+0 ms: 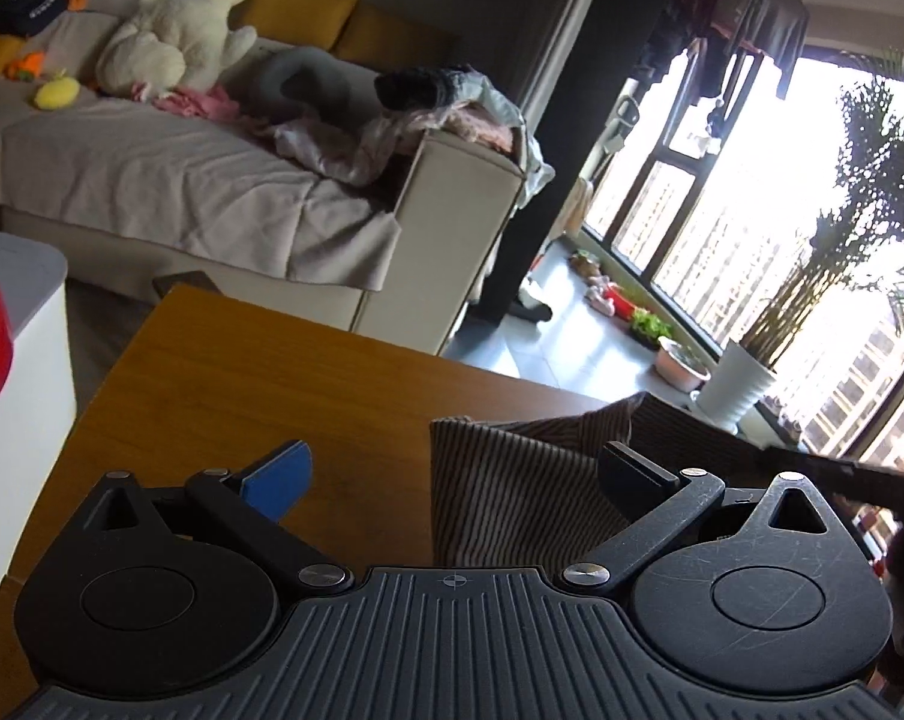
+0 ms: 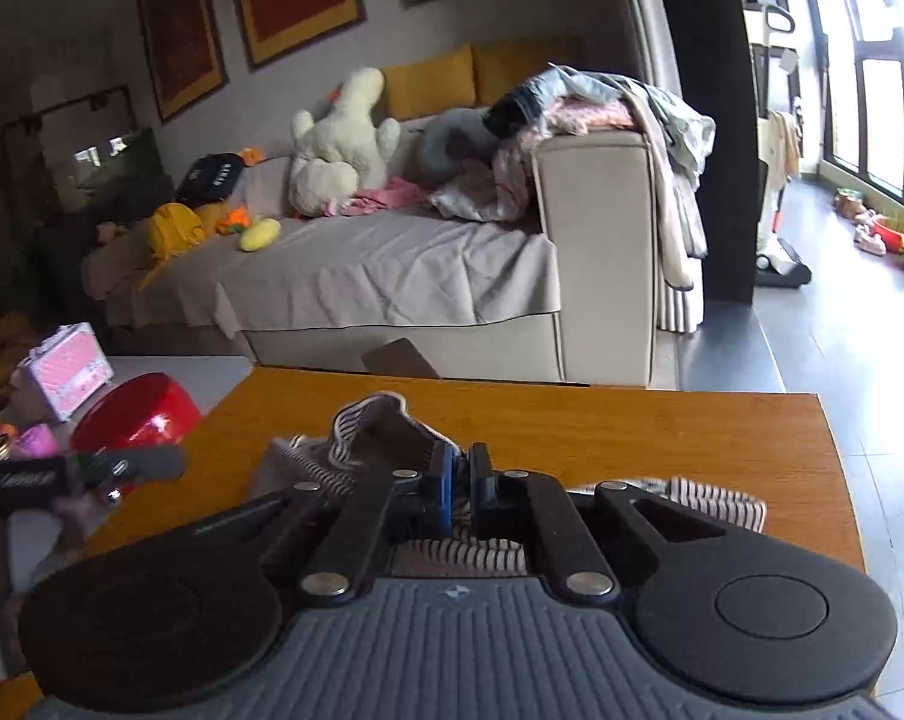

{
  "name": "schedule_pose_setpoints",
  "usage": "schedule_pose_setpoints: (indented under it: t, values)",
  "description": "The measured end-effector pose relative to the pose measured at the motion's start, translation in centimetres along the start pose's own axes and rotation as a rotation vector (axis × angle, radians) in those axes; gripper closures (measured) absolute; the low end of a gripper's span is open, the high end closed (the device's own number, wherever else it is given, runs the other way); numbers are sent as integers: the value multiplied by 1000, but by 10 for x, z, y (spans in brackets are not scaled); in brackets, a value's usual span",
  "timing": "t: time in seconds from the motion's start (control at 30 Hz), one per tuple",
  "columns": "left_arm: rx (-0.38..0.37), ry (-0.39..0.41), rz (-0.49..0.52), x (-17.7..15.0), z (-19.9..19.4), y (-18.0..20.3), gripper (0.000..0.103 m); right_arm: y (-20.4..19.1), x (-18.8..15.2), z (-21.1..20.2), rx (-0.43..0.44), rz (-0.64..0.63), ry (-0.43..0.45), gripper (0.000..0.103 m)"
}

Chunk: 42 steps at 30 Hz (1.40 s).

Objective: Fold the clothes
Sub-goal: 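Grasp the sweater edge with the right gripper and fold it over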

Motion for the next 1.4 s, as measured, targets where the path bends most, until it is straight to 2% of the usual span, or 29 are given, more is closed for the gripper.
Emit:
schedule_pose_setpoints:
  t: [0.1,0.17,0.23,0.3,0.4,0.5,0.53,0.6,0.7,0.77,0.83,0.87,0.9,0.93,1.0,1.1,1.23,1.3,1.4]
  values:
    - [-46,32,33,15,-6,22,0,-10,-45,-33,25,-23,-79,103]
    - [-79,28,73,18,-3,42,0,-14,-82,-43,31,-27,-148,103]
    - [-104,-3,126,13,4,60,0,-12,-113,-45,2,-34,-197,103]
    - [-78,-46,162,4,18,68,0,-8,-116,-46,-38,-53,-173,103]
    - [-92,-112,155,-24,34,74,0,3,-82,-40,-55,-7,-97,100]
    - [-97,-174,176,-61,45,73,0,17,-43,-11,-98,21,-51,76]
    - [-89,-194,184,-73,47,71,0,22,-31,1,-118,25,-40,76]
    - [-80,-206,197,-83,46,68,0,23,-16,33,-126,4,-54,72]
    - [-78,-191,214,-82,35,63,0,22,-7,83,-161,-46,-84,57]
    - [-75,-181,224,-81,28,59,0,24,-5,121,-193,-65,-111,57]
    - [-61,-153,211,-69,19,50,0,27,-10,148,-188,-47,-155,59]
    - [-54,-142,197,-65,15,45,0,29,-14,162,-179,-36,-185,64]
    - [-48,-132,176,-59,12,39,0,28,-14,167,-183,-42,-165,79]
    - [-45,-126,153,-56,10,33,0,25,-15,168,-179,-65,-157,88]
    - [-36,-114,113,-51,8,23,0,18,-14,158,-171,-77,-137,95]
    - [-5,-103,73,-43,8,10,0,9,-7,100,-99,-54,-78,95]
    - [-30,-44,44,-21,-2,13,0,-2,2,19,1,-21,3,95]
    - [-51,-17,50,-9,-5,21,0,-11,-18,-15,34,-31,-24,95]
    - [-95,2,67,3,-8,40,0,-20,-65,-43,63,-27,-101,95]
Point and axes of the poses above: each gripper's, at about its wrist camera, not at the fingertips, and z roughly the way its jaws point, y to its right, x to its top, the point moved 10 cm from there along z, roughly the way its jaws point, and after that the axes turned 13 degrees about -x, right-handed, at the moved point
